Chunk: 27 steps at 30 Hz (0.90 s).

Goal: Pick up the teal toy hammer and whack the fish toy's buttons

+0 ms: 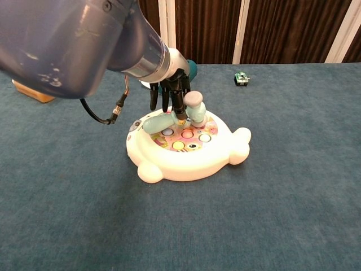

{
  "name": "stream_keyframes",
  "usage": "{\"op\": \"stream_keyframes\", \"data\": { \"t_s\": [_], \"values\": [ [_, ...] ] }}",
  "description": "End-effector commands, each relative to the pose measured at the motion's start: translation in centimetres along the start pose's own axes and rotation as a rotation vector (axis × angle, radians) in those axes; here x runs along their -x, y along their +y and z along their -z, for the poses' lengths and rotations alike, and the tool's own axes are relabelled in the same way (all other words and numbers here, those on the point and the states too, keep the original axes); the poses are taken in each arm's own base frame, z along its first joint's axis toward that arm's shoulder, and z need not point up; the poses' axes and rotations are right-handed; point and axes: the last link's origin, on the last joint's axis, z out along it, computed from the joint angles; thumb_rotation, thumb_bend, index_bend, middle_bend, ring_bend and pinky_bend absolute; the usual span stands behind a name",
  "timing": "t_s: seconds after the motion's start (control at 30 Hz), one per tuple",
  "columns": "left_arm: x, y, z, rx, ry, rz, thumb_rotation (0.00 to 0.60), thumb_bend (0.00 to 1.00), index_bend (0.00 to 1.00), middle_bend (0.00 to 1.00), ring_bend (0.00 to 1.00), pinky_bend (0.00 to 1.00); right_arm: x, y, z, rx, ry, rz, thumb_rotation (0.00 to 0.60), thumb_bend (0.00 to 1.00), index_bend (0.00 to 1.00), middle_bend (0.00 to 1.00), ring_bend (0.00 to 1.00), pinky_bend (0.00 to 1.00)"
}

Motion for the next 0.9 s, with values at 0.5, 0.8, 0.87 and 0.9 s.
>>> {"op": "stream_keyframes", "data": {
  "t_s": [0.5,0.8,0.87,0.9],
  "values": [
    [-0.3,-0.3,0.1,0.002,0.016,0.019,0.600,0.62,0.65,0.54,0.42,0.53,0.0,0.0,0.0,0.001,-0.003,0.000,0.600,0.24,0.00,0.00,0.00,0.00],
    [-2.0,0.0,1.3,0.044,0.049,0.072,0.600,0.62,0.65,0.54,0.42,0.53,0.0,0.0,0.1,-0.001,-0.004,0.002,0.600,0.24,0.00,0.00,0.00,0.00],
    [-2.2,-0.2,1.6,0.045,0.052,0.073,0.600,0.62,0.65,0.54,0.42,0.53,0.0,0.0,0.1,-0.002,-0.004,0.004,0.600,0.24,0.00,0.00,0.00,0.00],
    [-2.3,-0.4,1.8,0.045,0.053,0.074,0.600,0.62,0.65,0.54,0.42,0.53,0.0,0.0,0.1,-0.002,-0.004,0.005,0.600,0.24,0.00,0.00,0.00,0.00]
  ]
}}
